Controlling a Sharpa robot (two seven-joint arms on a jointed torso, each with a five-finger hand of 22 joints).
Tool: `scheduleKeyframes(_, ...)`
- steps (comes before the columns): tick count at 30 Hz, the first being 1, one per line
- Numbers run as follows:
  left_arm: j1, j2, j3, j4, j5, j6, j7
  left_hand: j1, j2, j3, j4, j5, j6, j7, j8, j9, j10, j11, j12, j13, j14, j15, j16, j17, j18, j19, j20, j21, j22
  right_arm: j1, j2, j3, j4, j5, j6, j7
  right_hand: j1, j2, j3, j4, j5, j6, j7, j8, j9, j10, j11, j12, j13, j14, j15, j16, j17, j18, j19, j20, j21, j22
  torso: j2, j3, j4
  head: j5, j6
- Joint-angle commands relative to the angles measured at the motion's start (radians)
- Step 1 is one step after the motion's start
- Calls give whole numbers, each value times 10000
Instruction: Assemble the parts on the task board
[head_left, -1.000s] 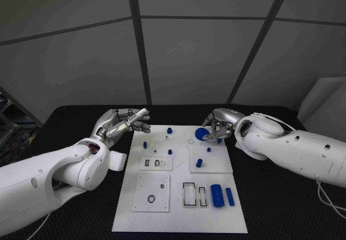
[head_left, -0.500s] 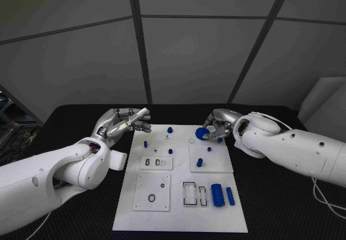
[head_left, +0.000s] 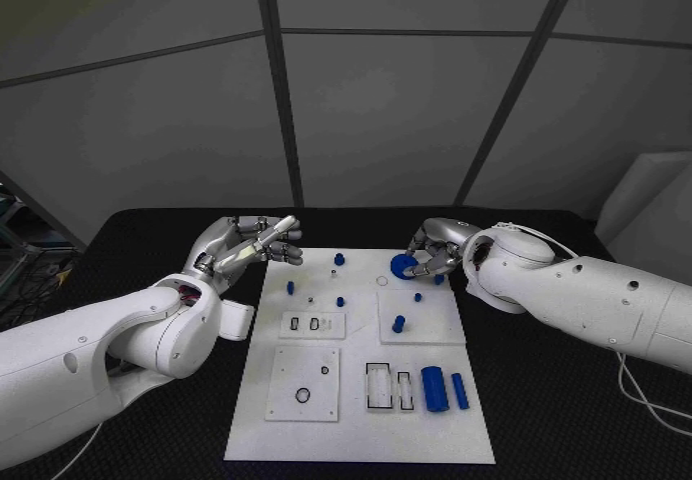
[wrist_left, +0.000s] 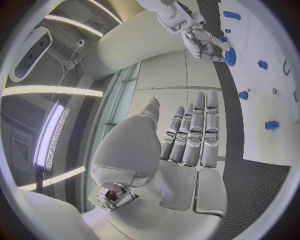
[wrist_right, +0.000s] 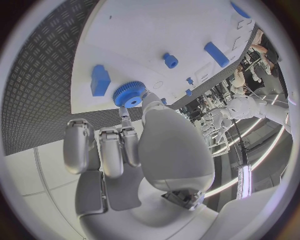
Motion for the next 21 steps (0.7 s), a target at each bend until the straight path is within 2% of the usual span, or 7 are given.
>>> scheduleKeyframes(1,8,6,5,7,-77,168,2,-97,11,-56,-15,40,-53,38,-48,-2,-35,25,-48,-9,-63,-2,-68,9,19,35,42,16,8,17,34,5,-47,29,226,-100,38,65,-4,-45,-15,-39,71,-11,-12,746,45,45,2105,1059,56,44,2626,-186,69,40,65,236,4,-3,6,-6,-9)
scheduleKeyframes(14,8,9,5,-1,-77,201,-25,-91,19,-52,-21,42,-56,39,-54,-2,-42,28,-56,-10,-70,0,-84,17,19,33,44,15,7,16,193,5,-184,-30,412,-159,3,64,-19,-70,-77,-64,88,-24,-12,802,65,134,2210,1059,77,44,2626,-204,121,61,108,329,8,0,2,0,-47)
scheduleKeyframes(19,8,7,5,-4,-77,217,-43,-91,19,-52,-21,42,-56,39,-54,-2,-42,28,-56,-10,-70,0,-84,17,19,33,44,15,7,15,245,5,-199,-300,352,-220,33,186,35,-161,-31,121,64,75,25,919,53,301,2406,1059,78,44,2626,-244,248,74,202,536,0,1,-2,1,-64)
scheduleKeyframes(21,8,8,5,-3,-77,228,-50,-91,19,-52,-21,42,-56,39,-54,-2,-42,28,-56,-10,-70,0,-84,17,19,33,44,15,7,15,260,5,-186,-494,242,-285,59,335,110,-215,19,390,7,211,71,970,9,372,2490,1059,51,44,2626,-273,345,62,272,689,2,2,4,5,-70)
